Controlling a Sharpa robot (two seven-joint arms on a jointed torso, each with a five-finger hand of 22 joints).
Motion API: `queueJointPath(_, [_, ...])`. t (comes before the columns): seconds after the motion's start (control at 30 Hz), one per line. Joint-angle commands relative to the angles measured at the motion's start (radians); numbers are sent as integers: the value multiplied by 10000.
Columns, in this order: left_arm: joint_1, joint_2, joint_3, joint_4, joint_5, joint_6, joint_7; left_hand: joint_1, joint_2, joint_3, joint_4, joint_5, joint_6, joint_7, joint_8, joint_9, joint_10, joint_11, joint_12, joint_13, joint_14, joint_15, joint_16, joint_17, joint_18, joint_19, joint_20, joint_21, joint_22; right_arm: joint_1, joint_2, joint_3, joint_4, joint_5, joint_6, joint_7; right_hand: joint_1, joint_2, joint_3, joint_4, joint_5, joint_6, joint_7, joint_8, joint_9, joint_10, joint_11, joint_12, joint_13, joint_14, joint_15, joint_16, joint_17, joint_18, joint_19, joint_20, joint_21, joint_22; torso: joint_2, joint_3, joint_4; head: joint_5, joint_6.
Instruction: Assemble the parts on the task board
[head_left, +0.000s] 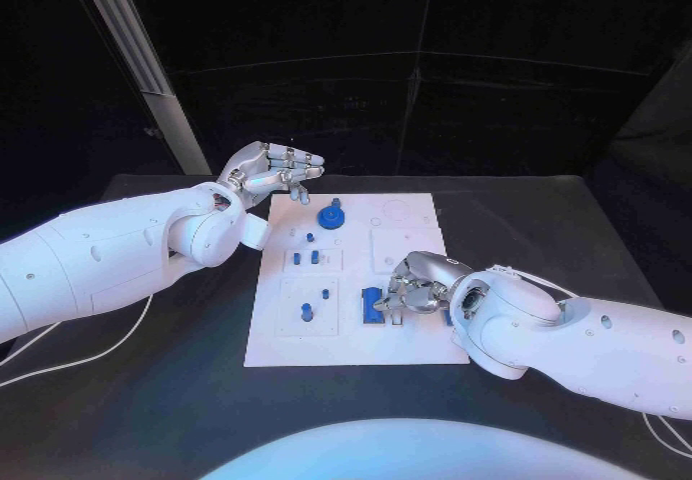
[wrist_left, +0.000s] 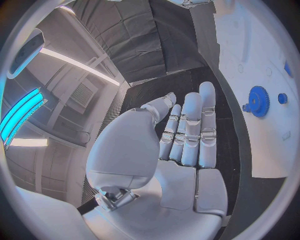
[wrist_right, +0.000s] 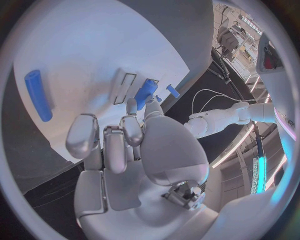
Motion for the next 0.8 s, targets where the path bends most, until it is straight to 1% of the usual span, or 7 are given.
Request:
queueJointPath(0.03, [11, -8, 3, 2, 11, 109, 34, -91, 15, 10, 34, -10, -69, 22, 33, -12, -79, 3, 30, -16, -62, -2, -2, -9, 140, -84, 18, -17, -12, 12, -54, 1, 59, -136, -103, 179, -27, 77, -9, -21, 74, -8, -87, 64, 21, 31, -23, 38, 8, 683, -75, 15, 670, -154, 5, -73, 36, 9, 1, 5, -11, 8, -10])
queueJointPath(0.2, [10, -15, 3, 5, 11, 111, 38, -91, 15, 10, 34, -10, -69, 22, 33, -12, -79, 3, 30, -16, -62, -2, -2, -9, 140, -84, 18, -17, -12, 11, -279, 1, 243, 91, -526, 661, -79, 37, -76, 5, 137, -150, -54, 40, 13, 0, -8, -33, -41, 676, -77, -5, 640, -149, -12, -86, 14, -31, -6, 12, -6, 18, -7])
queueJointPath(0.33, [10, -26, 3, 0, 11, 112, 38, -91, 15, 10, 34, -10, -69, 22, 33, -12, -79, 3, 30, -16, -62, -2, -2, -9, 140, -84, 18, -17, -12, 13, -771, 2, 423, 857, -1000, 1306, -119, 138, -115, 87, 472, -782, 182, -386, -185, -48, 169, -109, -73, 677, 43, -9, 644, -161, -25, -18, 2, -42, -33, 6, -28, -18, 21])
queueJointPath(0.43, [9, -37, 2, -3, 11, 114, 39, -91, 15, 10, 34, -10, -69, 22, 33, -12, -79, 3, 30, -16, -62, -2, -2, -9, 140, -84, 18, -17, -12, 35, -1253, 5, 540, 1415, -1061, 1589, -38, 217, -104, 76, 607, -970, 298, -647, -319, -72, 269, -145, -84, 676, 128, -12, 643, -161, -33, 63, -3, -49, -52, -1, -49, -76, 37])
queueJointPath(0.53, [6, -52, 1, -4, 11, 117, 48, -91, 15, 10, 34, -10, -69, 22, 33, -12, -79, 3, 30, -16, -62, -2, -2, -9, 140, -84, 18, -17, -12, 91, -1774, 8, 606, 1778, -938, 1748, -1, 266, -114, 77, 662, -1019, 363, -864, -434, -133, 329, -258, -164, 667, 185, -36, 607, -147, -60, 122, -29, -97, -55, 11, -81, -138, 79])
queueJointPath(0.63, [0, -69, 0, 0, 11, 114, 51, -91, 15, 10, 34, -10, -69, 22, 33, -12, -79, 3, 30, -16, -62, -2, -2, -9, 140, -84, 18, -17, -12, 121, -2226, 9, 662, 1795, -739, 1735, 10, 290, -116, 82, 679, -1005, 377, -926, -468, -175, 342, -340, -227, 661, 199, -52, 582, -139, -77, 139, -47, -133, -79, 24, -123, -172, 55])
queueJointPath(0.8, [-6, -93, -4, 1, 11, 108, 46, -91, 15, 10, 34, -10, -69, 22, 33, -12, -79, 3, 30, -16, -62, -2, -2, -9, 140, -84, 18, -17, -12, 140, -2689, 9, 636, 1271, 142, 1350, -103, 319, -203, 188, 764, -676, 327, -929, -488, -230, 320, -452, -300, 638, 200, -113, 492, -114, -123, 168, -99, -219, -89, 24, -154, -225, 53])
